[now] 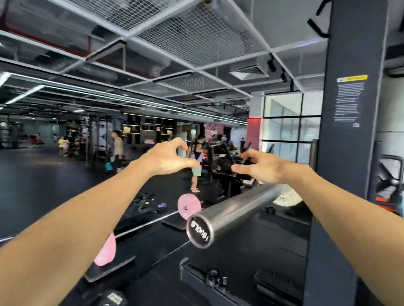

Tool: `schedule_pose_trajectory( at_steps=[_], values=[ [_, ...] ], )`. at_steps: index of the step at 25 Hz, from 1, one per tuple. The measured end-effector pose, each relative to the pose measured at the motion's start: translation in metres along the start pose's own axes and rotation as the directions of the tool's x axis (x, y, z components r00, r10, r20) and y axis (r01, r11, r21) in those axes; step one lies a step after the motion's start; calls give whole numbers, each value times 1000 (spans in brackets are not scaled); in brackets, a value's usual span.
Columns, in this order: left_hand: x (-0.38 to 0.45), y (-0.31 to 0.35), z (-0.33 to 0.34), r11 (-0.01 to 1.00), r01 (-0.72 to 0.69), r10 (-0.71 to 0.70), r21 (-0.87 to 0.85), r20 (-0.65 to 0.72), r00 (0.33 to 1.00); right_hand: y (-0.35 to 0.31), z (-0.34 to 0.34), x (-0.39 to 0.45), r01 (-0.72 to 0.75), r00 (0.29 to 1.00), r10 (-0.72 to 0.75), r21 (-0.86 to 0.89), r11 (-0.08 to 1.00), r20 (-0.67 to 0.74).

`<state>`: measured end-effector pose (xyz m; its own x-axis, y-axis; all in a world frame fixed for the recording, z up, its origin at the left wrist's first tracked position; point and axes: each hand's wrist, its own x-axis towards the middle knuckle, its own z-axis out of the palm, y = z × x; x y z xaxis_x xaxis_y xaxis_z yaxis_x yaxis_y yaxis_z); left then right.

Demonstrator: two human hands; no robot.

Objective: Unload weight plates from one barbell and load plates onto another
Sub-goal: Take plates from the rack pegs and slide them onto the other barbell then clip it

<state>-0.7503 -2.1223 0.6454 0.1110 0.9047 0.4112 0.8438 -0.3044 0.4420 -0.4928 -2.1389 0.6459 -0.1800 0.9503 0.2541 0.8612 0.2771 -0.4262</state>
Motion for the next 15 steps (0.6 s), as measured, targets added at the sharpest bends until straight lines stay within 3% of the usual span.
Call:
schedule_pose_trajectory(
  at_steps=[5,9,15],
  values=[
    [75,21,65,976,-191,203,-105,120,972,63,-4,-3,-259,963,255,-39,965,-90],
    [115,35,108,930,-302,342,-210,191,920,94,-10,-11,-459,874,447,-21,888,-193],
    [161,59,175,866,-381,471,-323,274,839,131,-4,6,-626,751,583,-56,778,-310]
  ],
)
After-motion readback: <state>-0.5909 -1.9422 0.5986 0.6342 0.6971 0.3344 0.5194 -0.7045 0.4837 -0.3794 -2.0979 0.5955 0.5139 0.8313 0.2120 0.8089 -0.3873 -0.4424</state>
